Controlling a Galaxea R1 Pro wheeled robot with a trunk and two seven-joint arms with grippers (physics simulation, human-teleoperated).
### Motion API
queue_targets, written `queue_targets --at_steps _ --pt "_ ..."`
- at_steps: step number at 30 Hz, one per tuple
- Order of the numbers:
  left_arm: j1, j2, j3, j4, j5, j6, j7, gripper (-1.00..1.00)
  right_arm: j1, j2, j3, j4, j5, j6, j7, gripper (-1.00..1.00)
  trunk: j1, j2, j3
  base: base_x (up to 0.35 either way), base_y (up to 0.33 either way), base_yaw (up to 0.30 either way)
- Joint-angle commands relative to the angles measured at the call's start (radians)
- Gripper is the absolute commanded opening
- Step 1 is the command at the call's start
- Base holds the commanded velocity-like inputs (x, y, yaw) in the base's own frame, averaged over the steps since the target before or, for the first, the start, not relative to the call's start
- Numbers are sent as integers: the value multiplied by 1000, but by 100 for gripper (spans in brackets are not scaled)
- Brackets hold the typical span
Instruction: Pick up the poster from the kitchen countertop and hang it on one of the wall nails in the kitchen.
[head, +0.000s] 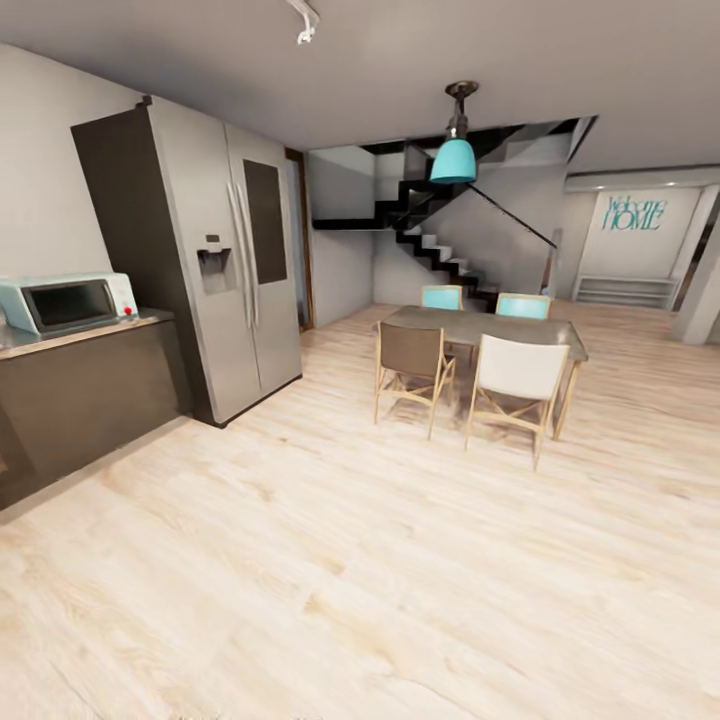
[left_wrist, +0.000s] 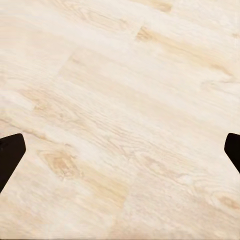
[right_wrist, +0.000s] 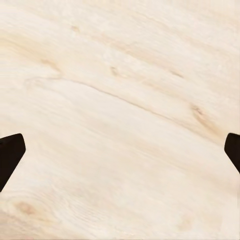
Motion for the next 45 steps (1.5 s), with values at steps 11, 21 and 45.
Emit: queue_targets --at_steps 11,21,45 --pt "0 0 0 -1 -1 -2 0 100 0 0 1 2 0 -3 -2 100 0 0 -5 0 -8 284" --pt "0 0 0 -1 -1 -2 0 100 0 -1 2 10 0 -3 -1 100 0 0 -6 0 -254 148" --pt "0 0 0 -1 1 -2 0 100 0 -2 5 13 2 -4 -2 100 0 0 -13 0 -163 278"
